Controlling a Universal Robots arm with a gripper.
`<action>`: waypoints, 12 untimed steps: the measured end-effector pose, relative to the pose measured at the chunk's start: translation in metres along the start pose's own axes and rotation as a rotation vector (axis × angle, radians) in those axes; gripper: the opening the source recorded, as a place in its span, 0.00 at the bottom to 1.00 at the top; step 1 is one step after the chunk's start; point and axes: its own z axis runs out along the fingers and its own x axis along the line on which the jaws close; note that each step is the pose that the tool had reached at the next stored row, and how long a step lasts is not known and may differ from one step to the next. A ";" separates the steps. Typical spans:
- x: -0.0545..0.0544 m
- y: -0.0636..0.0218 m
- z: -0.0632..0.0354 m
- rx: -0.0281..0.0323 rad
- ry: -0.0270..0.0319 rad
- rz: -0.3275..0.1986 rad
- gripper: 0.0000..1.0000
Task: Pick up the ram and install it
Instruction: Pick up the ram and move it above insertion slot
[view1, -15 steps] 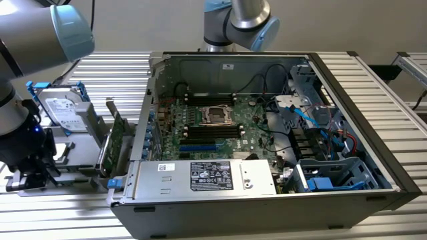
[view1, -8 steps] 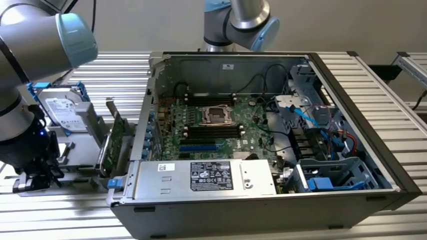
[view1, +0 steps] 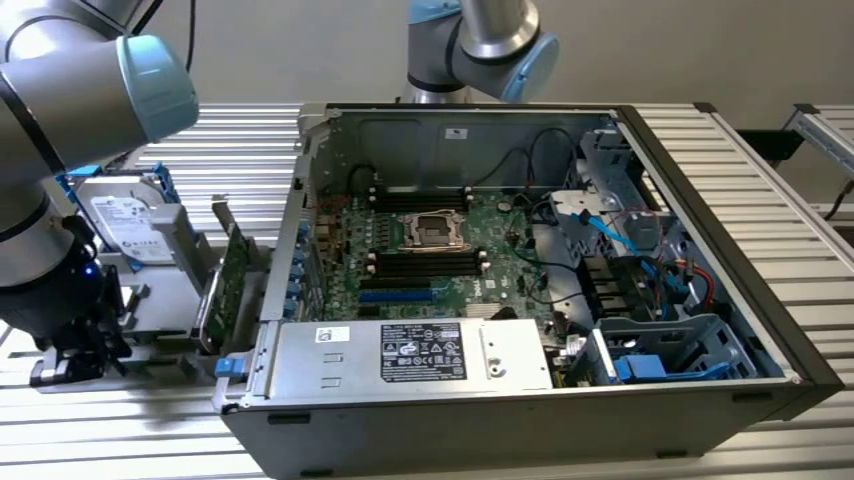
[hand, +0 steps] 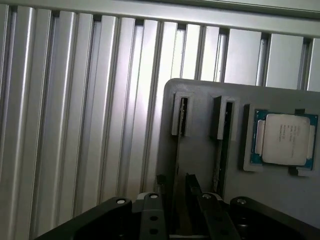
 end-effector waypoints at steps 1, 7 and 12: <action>0.000 0.0002 0.0007 0.0000 -0.0003 0.008 0.30; 0.000 0.0000 0.0035 0.0002 -0.0009 0.016 0.30; 0.000 0.0000 0.0046 0.0000 -0.0010 0.021 0.30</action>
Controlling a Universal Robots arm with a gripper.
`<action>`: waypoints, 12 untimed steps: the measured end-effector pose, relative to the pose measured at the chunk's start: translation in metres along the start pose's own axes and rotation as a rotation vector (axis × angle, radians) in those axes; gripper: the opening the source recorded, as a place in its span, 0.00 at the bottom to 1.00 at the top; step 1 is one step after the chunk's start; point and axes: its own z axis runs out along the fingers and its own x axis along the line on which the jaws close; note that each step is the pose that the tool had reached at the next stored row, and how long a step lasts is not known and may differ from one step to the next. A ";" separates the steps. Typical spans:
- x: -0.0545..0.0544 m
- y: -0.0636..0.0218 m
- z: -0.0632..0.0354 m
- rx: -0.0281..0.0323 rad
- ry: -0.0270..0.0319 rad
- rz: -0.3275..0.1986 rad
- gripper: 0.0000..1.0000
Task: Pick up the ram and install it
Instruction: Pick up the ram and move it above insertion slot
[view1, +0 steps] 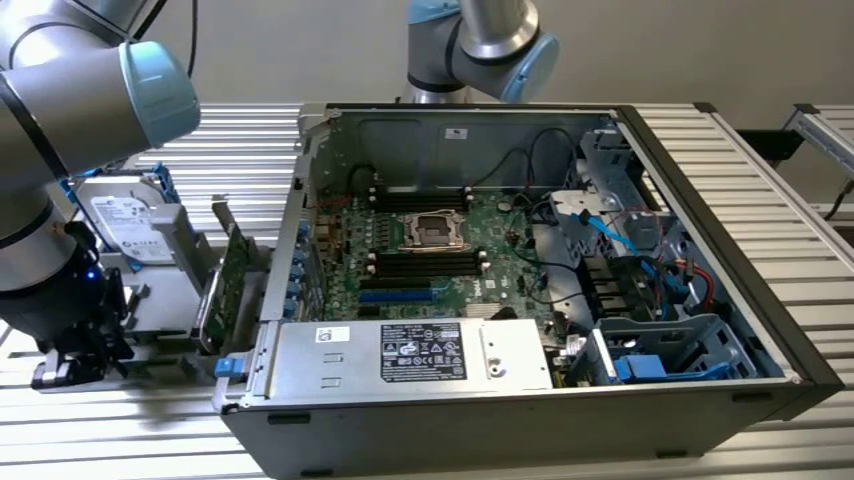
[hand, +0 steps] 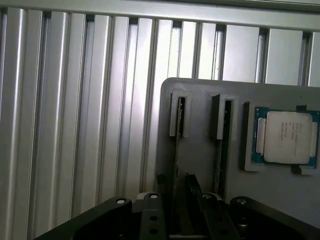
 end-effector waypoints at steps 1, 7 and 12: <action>0.000 0.0000 0.0000 0.0000 0.0000 0.001 0.30; 0.000 -0.0001 0.0017 -0.0002 -0.0013 0.025 0.30; 0.000 -0.0001 0.0020 -0.0004 -0.0021 0.038 0.22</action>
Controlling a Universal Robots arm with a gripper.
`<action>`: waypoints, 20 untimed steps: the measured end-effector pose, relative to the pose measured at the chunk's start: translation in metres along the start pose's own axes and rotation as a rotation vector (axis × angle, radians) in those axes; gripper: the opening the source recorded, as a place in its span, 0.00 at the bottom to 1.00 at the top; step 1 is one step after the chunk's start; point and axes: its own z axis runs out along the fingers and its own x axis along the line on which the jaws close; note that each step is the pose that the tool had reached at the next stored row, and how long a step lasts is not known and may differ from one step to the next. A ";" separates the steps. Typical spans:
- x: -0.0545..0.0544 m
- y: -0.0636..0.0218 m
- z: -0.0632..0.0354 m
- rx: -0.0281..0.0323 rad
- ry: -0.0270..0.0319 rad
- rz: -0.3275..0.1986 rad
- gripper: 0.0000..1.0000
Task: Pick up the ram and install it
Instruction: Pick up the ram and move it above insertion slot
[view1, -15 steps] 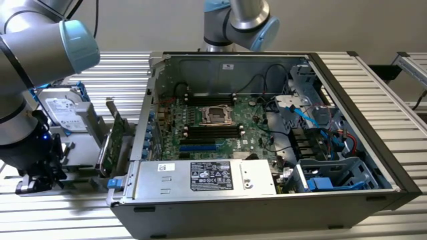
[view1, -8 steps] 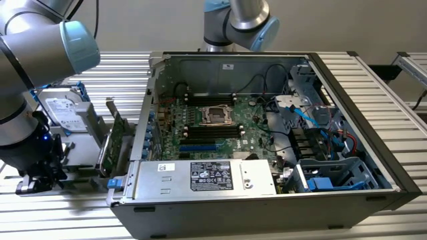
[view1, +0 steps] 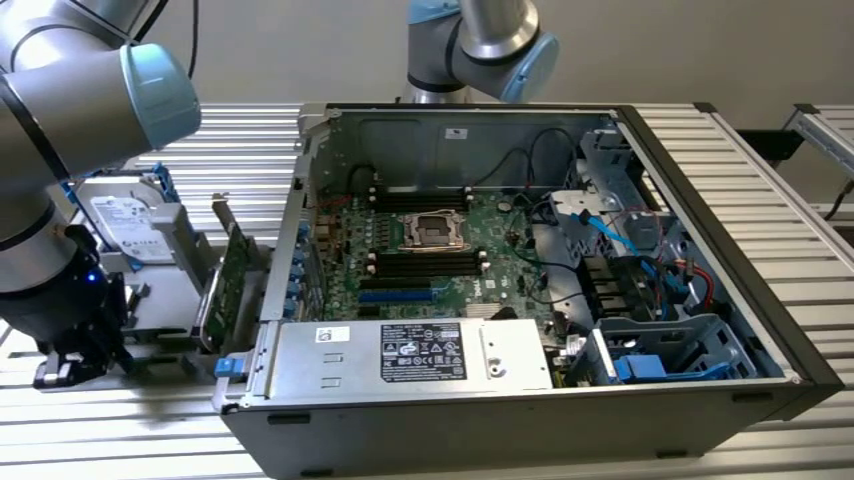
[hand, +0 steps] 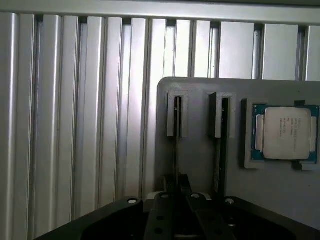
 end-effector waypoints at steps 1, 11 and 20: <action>0.000 0.0000 0.0001 0.0000 -0.0001 0.003 0.15; 0.000 -0.0001 0.0004 0.0000 -0.0009 0.017 0.14; 0.000 0.0002 -0.0038 -0.0019 -0.0013 0.019 0.14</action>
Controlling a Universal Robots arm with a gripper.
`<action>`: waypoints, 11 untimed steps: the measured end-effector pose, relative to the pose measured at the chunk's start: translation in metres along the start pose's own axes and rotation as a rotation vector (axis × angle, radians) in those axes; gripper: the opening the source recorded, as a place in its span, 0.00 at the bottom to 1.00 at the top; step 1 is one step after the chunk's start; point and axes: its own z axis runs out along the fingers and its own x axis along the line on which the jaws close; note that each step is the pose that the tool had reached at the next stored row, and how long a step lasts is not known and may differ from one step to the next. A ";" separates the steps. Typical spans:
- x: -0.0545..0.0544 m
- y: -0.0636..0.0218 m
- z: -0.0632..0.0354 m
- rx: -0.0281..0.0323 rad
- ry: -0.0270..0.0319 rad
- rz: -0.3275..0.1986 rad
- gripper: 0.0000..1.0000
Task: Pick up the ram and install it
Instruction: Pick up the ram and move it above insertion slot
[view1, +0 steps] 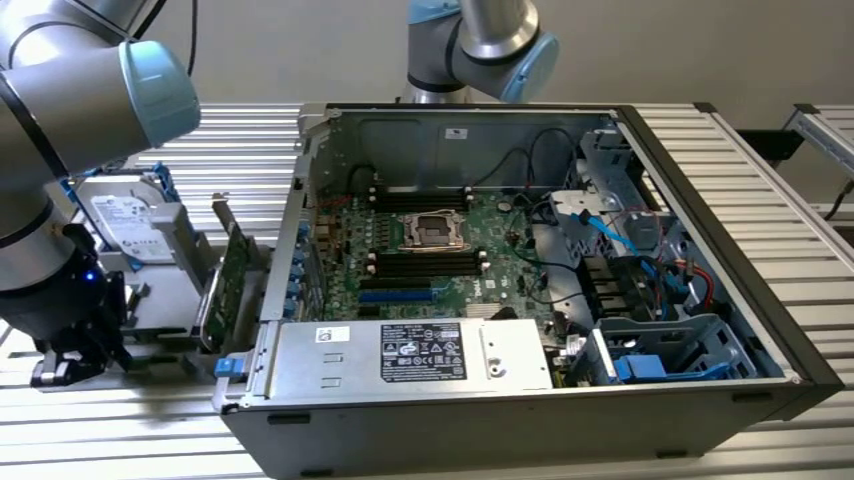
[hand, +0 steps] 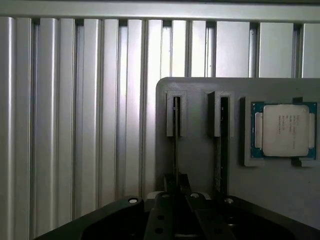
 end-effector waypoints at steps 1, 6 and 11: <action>0.000 0.0002 -0.0030 -0.0012 0.0002 0.000 0.14; 0.000 0.0010 -0.0198 -0.0069 0.0001 0.001 0.14; 0.000 0.0020 -0.0401 -0.0119 0.0000 0.002 0.14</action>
